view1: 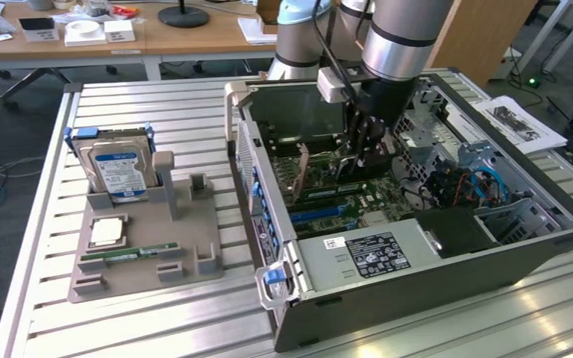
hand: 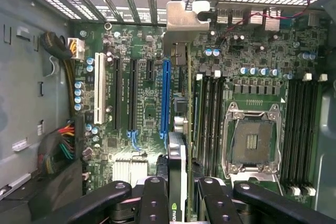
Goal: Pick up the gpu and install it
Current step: 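Insert the gpu into the slot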
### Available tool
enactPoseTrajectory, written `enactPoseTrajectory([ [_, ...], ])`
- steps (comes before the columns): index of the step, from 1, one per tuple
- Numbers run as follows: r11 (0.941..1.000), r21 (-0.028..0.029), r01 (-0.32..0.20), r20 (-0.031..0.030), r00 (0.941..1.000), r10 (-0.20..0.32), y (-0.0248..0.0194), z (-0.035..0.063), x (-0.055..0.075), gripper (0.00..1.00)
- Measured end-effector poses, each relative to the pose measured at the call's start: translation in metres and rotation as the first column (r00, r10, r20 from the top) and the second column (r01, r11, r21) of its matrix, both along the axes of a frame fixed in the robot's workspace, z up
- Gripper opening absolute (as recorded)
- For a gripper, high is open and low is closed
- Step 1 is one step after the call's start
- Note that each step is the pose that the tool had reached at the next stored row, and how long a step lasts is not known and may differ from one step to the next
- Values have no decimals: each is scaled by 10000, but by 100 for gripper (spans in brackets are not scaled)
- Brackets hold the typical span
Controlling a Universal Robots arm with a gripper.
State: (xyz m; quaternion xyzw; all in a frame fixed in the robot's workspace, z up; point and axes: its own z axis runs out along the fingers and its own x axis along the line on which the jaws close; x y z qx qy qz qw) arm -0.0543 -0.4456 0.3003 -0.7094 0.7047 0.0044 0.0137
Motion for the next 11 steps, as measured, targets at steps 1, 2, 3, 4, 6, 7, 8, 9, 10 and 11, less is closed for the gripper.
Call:
enactPoseTrajectory([
  [1, 10000, 2, -10, 6, 10000, 10, 0, -7, -2, 27],
  [2, 10000, 1, -19, 8, 10000, 19, 0, -13, -3, 27],
  [3, 10000, 1, -25, 9, 10000, 25, 0, -21, -6, 27],
  [4, 10000, 1, -31, 9, 10000, 31, 0, -30, -8, 27],
  [6, 10000, 2, -37, 9, 10000, 37, 0, -49, -17, 27],
  [7, 10000, 1, -39, 9, 10000, 39, 0, -56, -22, 27],
  [8, 10000, 0, -39, 8, 10000, 39, 0, -58, -28, 27],
  [9, 10000, -2, -39, 8, 10000, 39, 0, -58, -30, 27],
  [10, 10000, -2, -40, 8, 10000, 40, 0, -58, -29, 27],
  [11, 10000, -1, -41, 8, 10000, 41, 0, -59, -31, 27],
])
